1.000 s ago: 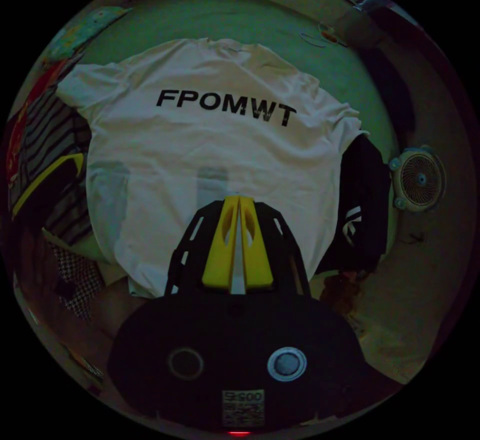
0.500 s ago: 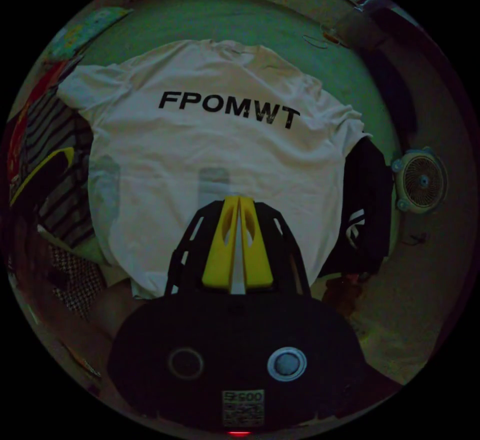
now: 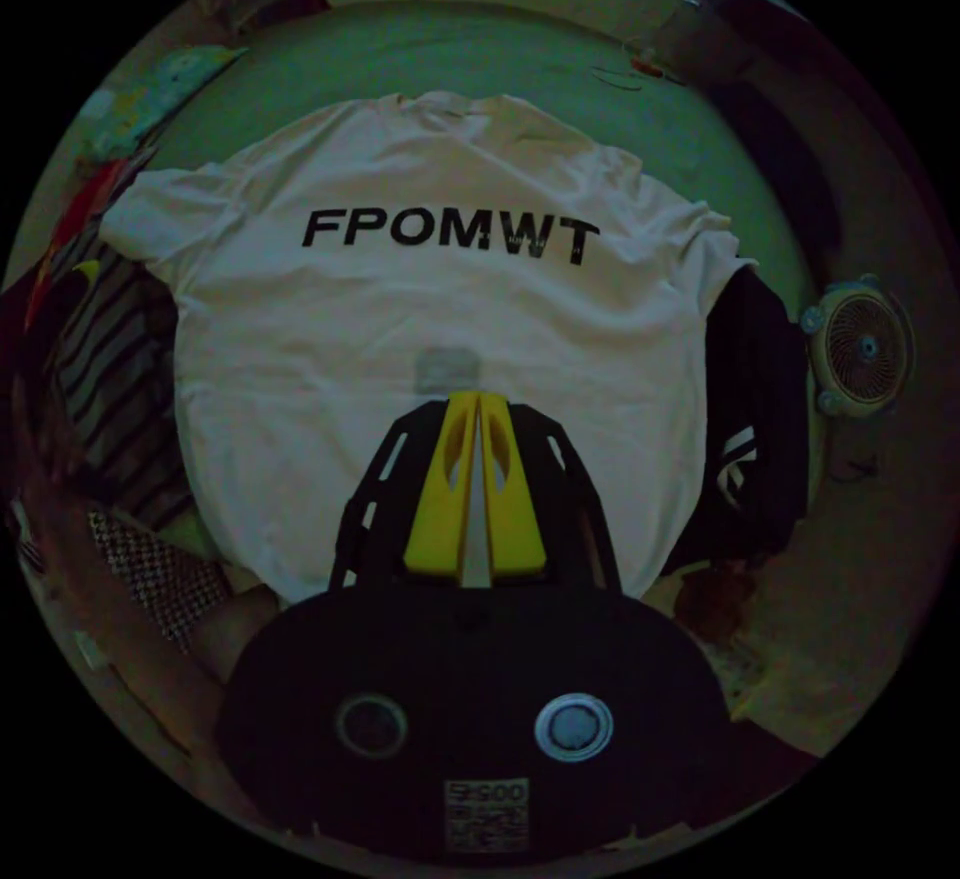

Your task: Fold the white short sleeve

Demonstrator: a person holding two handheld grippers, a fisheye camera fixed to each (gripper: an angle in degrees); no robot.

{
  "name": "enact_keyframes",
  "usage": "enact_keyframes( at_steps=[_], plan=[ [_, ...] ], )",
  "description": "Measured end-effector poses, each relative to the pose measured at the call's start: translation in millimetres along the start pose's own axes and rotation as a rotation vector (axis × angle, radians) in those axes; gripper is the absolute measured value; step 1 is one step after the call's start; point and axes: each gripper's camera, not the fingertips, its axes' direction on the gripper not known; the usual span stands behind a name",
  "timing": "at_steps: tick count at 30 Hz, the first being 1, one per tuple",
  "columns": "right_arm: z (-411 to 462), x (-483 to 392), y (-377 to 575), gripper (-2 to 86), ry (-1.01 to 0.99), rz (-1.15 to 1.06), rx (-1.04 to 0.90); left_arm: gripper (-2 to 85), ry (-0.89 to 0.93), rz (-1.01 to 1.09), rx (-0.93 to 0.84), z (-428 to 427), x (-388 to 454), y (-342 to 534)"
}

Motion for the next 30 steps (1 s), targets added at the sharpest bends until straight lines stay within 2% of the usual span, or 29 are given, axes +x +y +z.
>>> enact_keyframes(
  at_steps=[6,11,19,30],
  plan=[
    [2,-14,-10,-0.9,-0.096,-0.036,0.023,8.5,-0.071,0.03,0.057,18,-16,-1],
    [7,-37,-21,-0.9,-0.007,-0.086,0.018,9.9,-0.06,-0.025,0.133,28,-47,-3],
    [15,-57,-44,-0.8,0.014,-0.097,-0.011,1.5,-0.005,-0.039,0.079,59,-76,-11],
    [13,-76,-69,-0.7,-0.013,-0.073,0.001,0.3,0.039,0.148,0.069,77,-79,-11]
  ],
)
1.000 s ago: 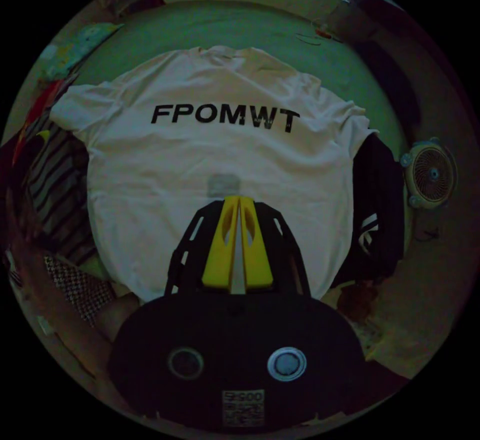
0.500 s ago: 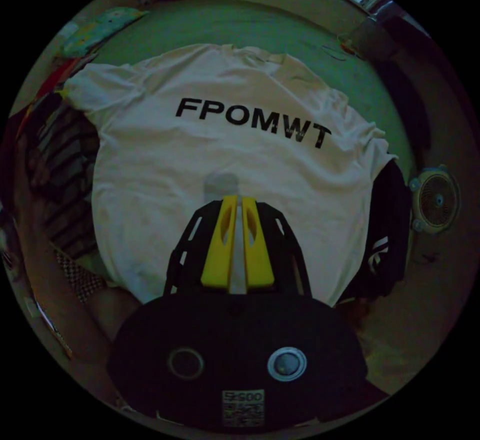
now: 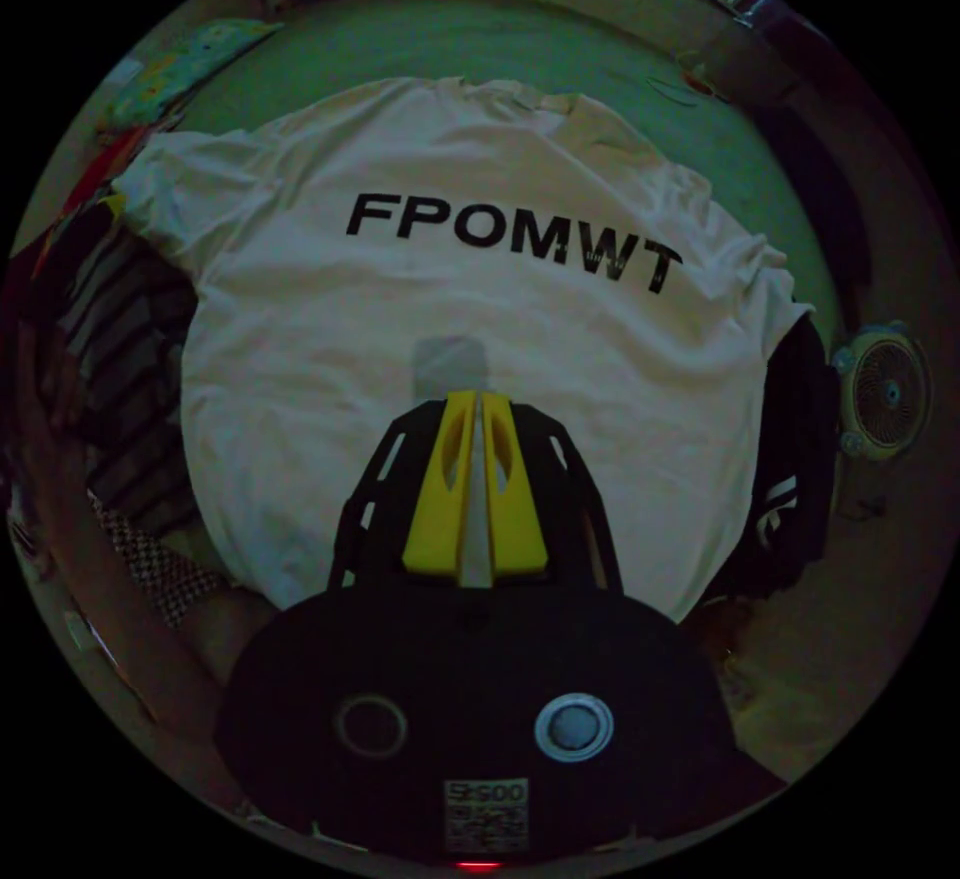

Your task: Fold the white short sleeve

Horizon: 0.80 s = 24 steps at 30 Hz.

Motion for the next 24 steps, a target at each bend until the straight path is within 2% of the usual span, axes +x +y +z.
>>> enact_keyframes(
  at_steps=[8,11,14,19,21,24],
  plan=[
    [-23,-32,-20,1.3,-0.172,-0.075,0.183,0.3,0.091,-0.085,-0.022,21,-41,1],
    [-49,-51,-32,0.1,-0.104,-0.07,0.297,0.3,0.092,-0.108,-0.036,28,-57,3],
    [-91,-78,-48,-1.0,-0.075,-0.108,0.472,0.3,0.0,-0.087,-0.049,32,-63,3],
    [-129,-137,-101,-1.2,-0.372,-0.43,0.624,0.5,0.083,-0.111,-0.036,43,-82,6],
    [-123,-163,-133,-1.1,-0.39,-0.49,0.593,0.4,0.079,-0.124,-0.048,48,-88,6],
    [-100,-202,-187,-1.0,-0.401,-0.57,0.379,0.4,0.09,-0.113,-0.042,53,-93,7]
  ],
)
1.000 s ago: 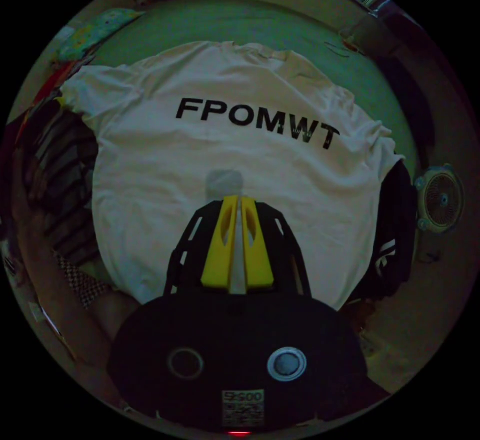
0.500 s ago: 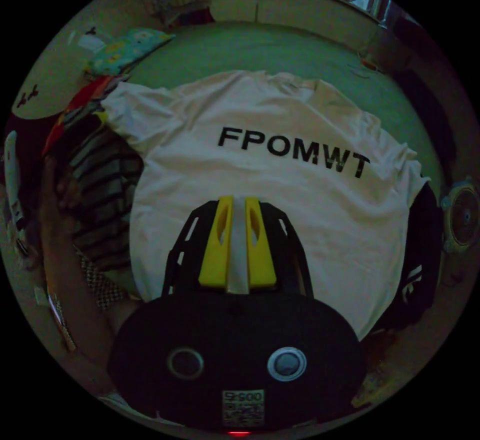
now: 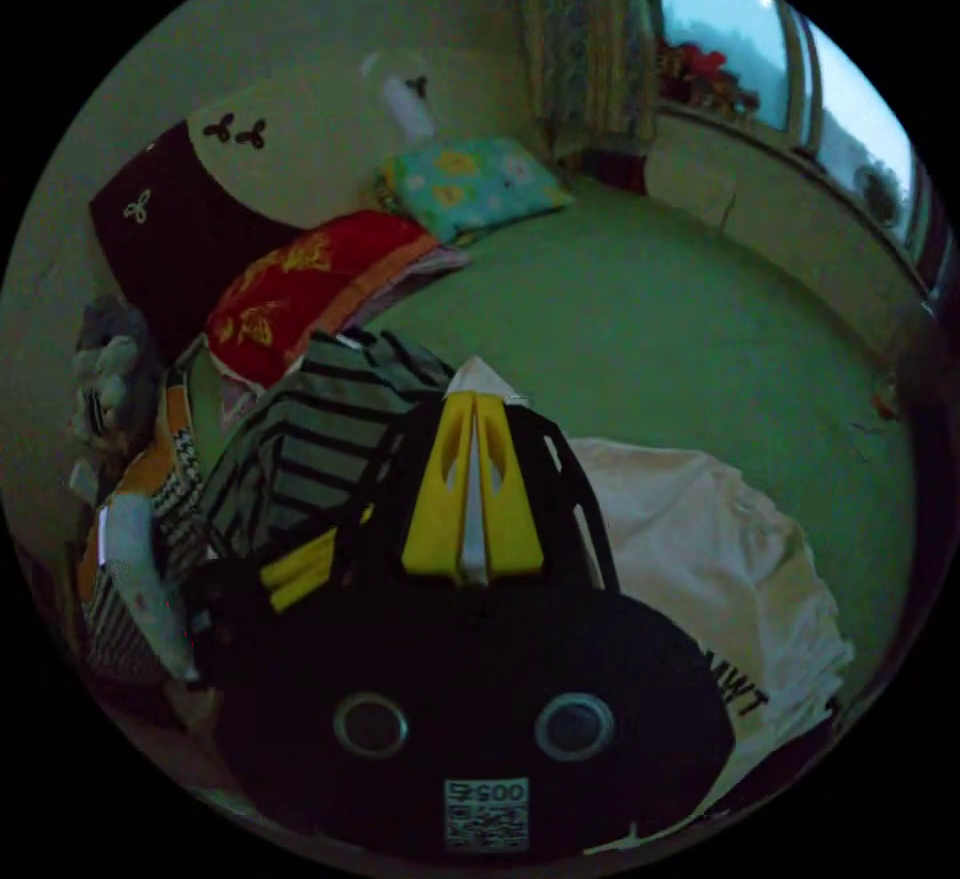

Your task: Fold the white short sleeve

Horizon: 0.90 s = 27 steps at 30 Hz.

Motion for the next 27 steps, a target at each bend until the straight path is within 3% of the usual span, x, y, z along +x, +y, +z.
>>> enact_keyframes(
  at_steps=[6,14,20,27],
  plan=[
    [49,4,-50,5.3,-0.109,-0.006,-0.18,0.4,-0.012,0.026,-0.012,13,-10,-4],
    [83,2,-75,3.3,0.014,0.042,-0.296,0.4,-0.001,0.027,-0.018,25,-25,-6],
    [43,19,-73,-1.3,0.092,0.064,-0.17,0.3,0.06,-0.002,-0.017,31,-32,-8],
    [-9,80,-26,-1.6,0.075,0.176,-0.068,0.0,0.163,0.129,0.021,31,-20,-10]
  ],
)
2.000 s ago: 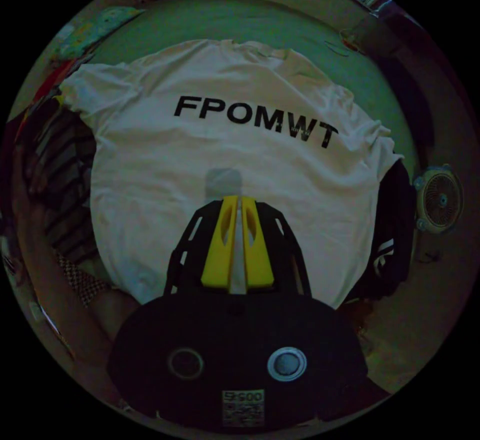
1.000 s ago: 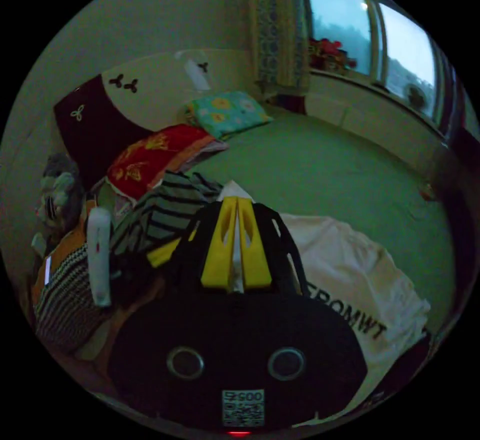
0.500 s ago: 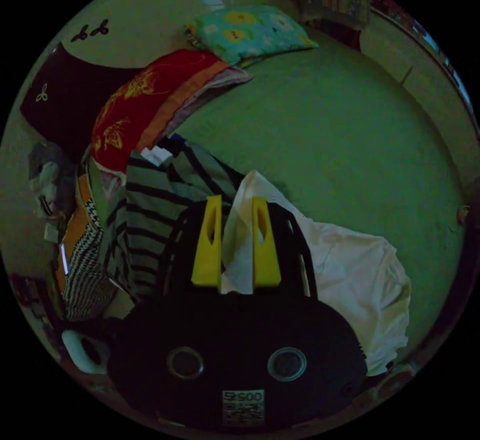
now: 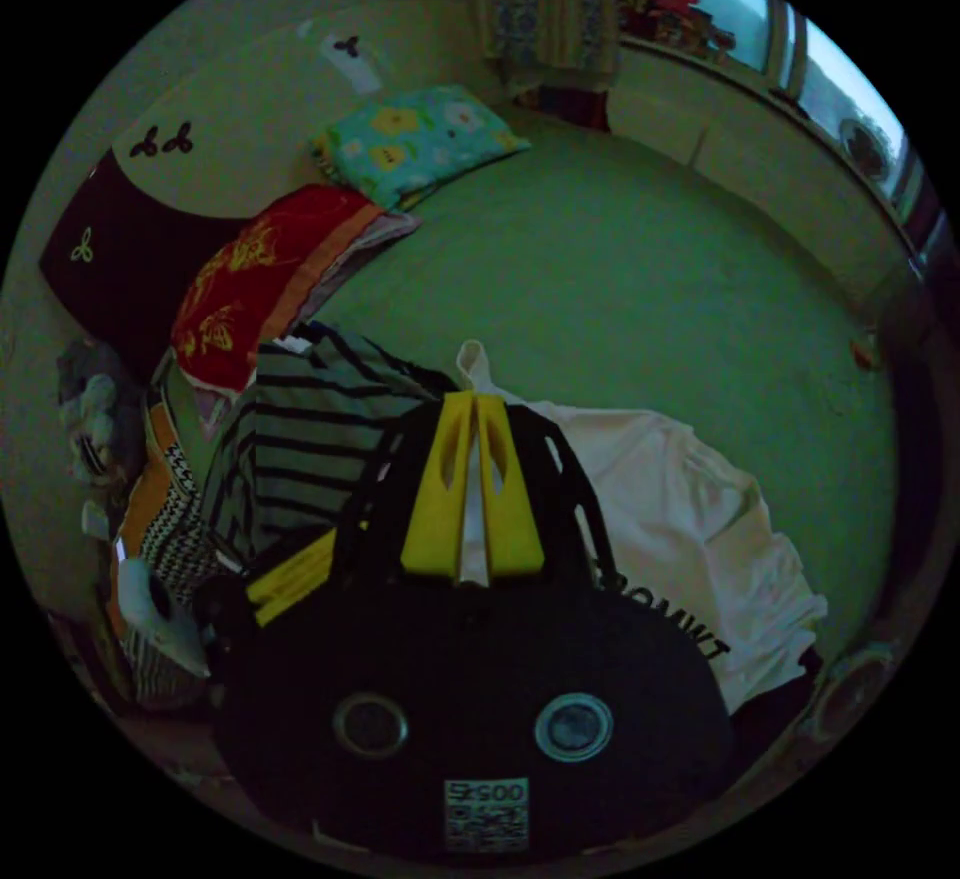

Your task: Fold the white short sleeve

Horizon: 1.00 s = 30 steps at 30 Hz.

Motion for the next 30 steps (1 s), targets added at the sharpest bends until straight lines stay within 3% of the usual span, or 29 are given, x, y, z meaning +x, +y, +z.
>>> enact_keyframes(
  at_steps=[5,15,18,22,24,30],
  plan=[
    [0,75,49,-1.7,-0.077,0.191,0.008,-0.1,0.067,0.044,0.003,2,1,-1],
    [73,150,89,0.7,0.011,0.411,-0.126,-0.6,-0.005,0.029,-0.048,32,4,-7],
    [66,144,96,4.8,0.042,0.322,-0.095,-0.6,-0.038,0.046,-0.082,44,6,-9],
    [46,116,111,7.7,-0.15,0.089,0.055,-0.6,-0.019,0.038,-0.109,61,6,-12],
    [51,105,112,8.1,-0.197,0.022,0.035,-0.6,-0.02,0.03,-0.118,66,7,-13],
    [98,88,108,6.7,-0.057,0.013,-0.115,-0.6,-0.045,0.049,-0.131,78,13,-14]
  ],
)
